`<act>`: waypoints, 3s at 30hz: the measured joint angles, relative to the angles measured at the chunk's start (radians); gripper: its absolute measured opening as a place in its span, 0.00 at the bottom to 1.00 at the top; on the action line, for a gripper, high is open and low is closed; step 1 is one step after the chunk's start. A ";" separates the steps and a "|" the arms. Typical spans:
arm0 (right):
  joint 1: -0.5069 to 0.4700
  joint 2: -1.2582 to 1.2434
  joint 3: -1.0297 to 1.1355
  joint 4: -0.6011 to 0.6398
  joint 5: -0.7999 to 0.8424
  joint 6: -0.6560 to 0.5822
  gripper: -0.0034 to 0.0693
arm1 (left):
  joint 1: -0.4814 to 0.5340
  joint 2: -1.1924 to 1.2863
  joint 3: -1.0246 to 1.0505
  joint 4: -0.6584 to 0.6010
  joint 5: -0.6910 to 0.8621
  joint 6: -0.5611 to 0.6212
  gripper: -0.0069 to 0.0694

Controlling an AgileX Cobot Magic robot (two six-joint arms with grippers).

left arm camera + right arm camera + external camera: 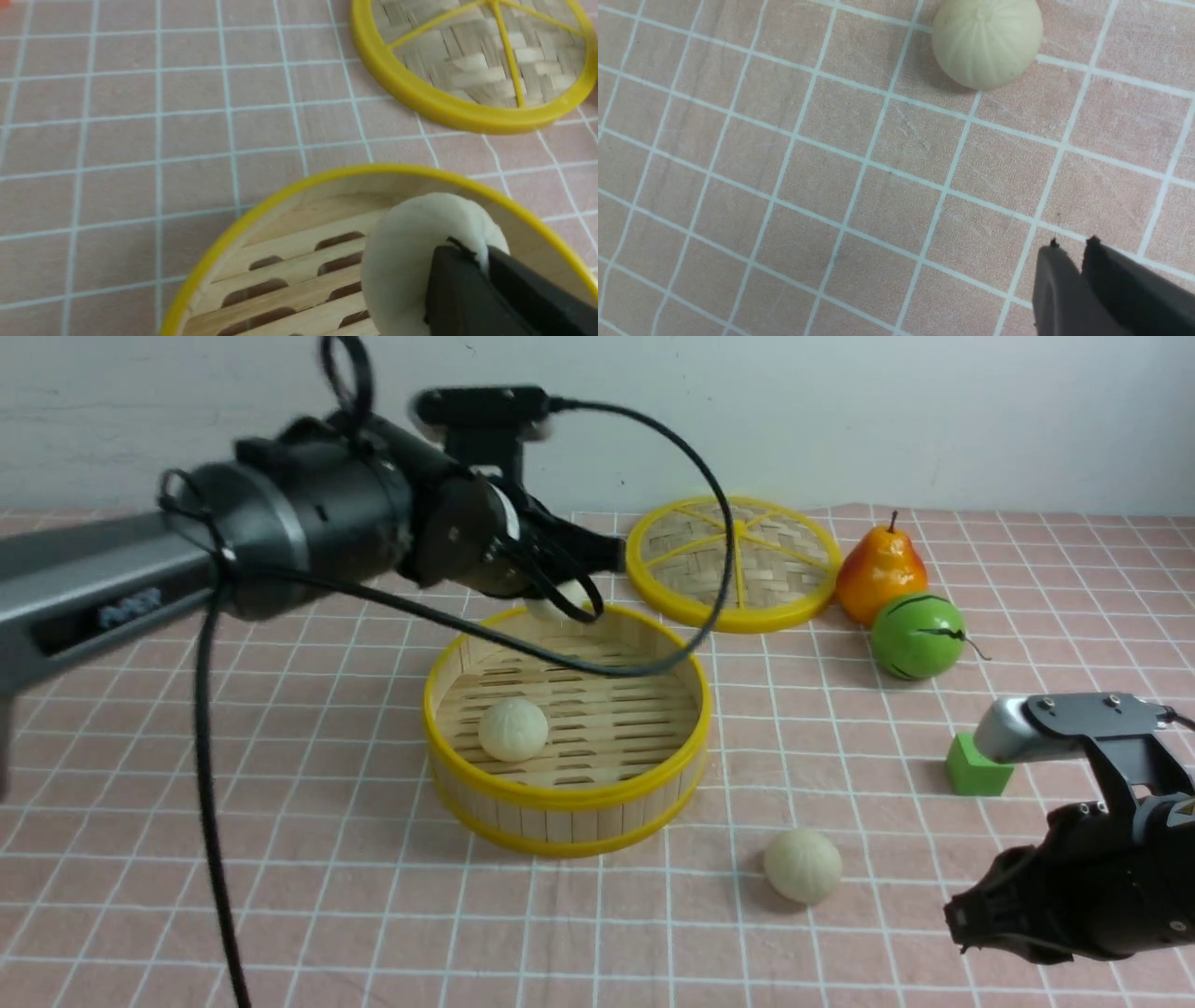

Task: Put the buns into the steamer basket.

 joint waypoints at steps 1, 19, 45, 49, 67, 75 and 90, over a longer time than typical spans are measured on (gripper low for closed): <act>0.000 0.000 0.000 0.001 0.000 -0.001 0.16 | -0.003 0.011 0.001 0.001 -0.011 0.003 0.08; 0.066 0.051 -0.072 -0.003 0.128 -0.019 0.47 | -0.014 -0.160 0.004 0.019 0.298 0.080 0.75; 0.218 0.600 -0.616 -0.407 0.169 0.147 0.12 | -0.045 -1.452 0.937 0.034 0.500 0.033 0.07; 0.280 0.585 -0.775 -0.443 0.231 0.100 0.07 | -0.045 -1.470 1.023 0.068 0.510 -0.008 0.07; 0.434 0.842 -1.010 -0.723 0.075 0.096 0.56 | -0.045 -1.450 1.145 0.138 0.365 -0.084 0.07; 0.515 0.710 -1.164 -0.857 0.385 0.144 0.83 | -0.045 -1.450 1.145 0.141 0.358 -0.084 0.07; 0.460 0.166 -0.842 -0.581 0.566 0.379 0.02 | -0.045 -1.450 1.145 0.142 0.358 -0.084 0.07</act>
